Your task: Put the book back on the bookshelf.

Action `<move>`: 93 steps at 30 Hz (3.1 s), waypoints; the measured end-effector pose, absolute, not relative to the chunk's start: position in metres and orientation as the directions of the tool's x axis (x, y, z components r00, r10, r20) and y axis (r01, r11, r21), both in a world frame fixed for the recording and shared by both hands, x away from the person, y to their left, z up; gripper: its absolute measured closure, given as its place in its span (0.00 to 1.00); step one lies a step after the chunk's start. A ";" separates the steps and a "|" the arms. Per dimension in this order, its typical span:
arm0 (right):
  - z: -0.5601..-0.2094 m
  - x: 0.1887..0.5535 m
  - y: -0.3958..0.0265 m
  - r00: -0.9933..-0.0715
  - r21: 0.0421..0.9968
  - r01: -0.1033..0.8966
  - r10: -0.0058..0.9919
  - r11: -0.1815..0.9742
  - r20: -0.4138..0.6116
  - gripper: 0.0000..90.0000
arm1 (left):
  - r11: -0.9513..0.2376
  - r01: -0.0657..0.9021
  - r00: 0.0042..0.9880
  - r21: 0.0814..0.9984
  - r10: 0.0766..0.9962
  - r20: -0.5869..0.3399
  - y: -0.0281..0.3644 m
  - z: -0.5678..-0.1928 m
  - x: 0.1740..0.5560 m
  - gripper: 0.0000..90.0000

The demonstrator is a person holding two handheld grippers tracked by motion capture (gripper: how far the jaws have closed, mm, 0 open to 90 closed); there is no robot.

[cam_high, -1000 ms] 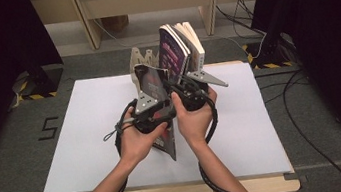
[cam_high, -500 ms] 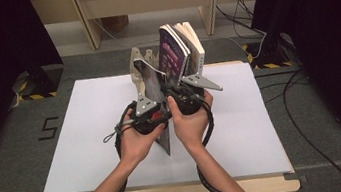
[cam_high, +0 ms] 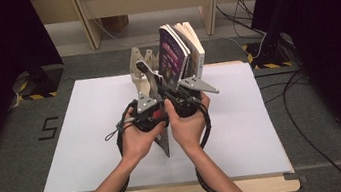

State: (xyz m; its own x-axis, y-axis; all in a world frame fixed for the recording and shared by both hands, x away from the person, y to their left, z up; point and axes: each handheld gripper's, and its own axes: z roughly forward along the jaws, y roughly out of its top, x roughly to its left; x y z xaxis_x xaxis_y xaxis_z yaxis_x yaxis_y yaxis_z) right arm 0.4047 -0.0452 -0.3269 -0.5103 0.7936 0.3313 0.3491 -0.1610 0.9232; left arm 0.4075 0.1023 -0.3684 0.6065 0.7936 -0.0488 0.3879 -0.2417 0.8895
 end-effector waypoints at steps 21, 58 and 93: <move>-0.324 0.403 -0.039 -0.518 0.936 0.313 0.797 -0.160 0.310 0.97 | -0.210 0.358 0.555 0.910 0.831 -0.027 0.106 -0.372 0.411 0.55; -0.318 0.399 -0.055 -0.587 0.955 0.273 0.767 -0.114 0.259 0.73 | -0.112 0.367 0.468 0.924 0.880 -0.080 0.145 -0.372 0.403 0.96; -0.406 0.393 -0.162 -0.354 0.902 0.427 0.904 -0.072 0.240 0.67 | -0.035 0.279 0.439 0.960 0.894 -0.095 0.182 -0.347 0.412 0.96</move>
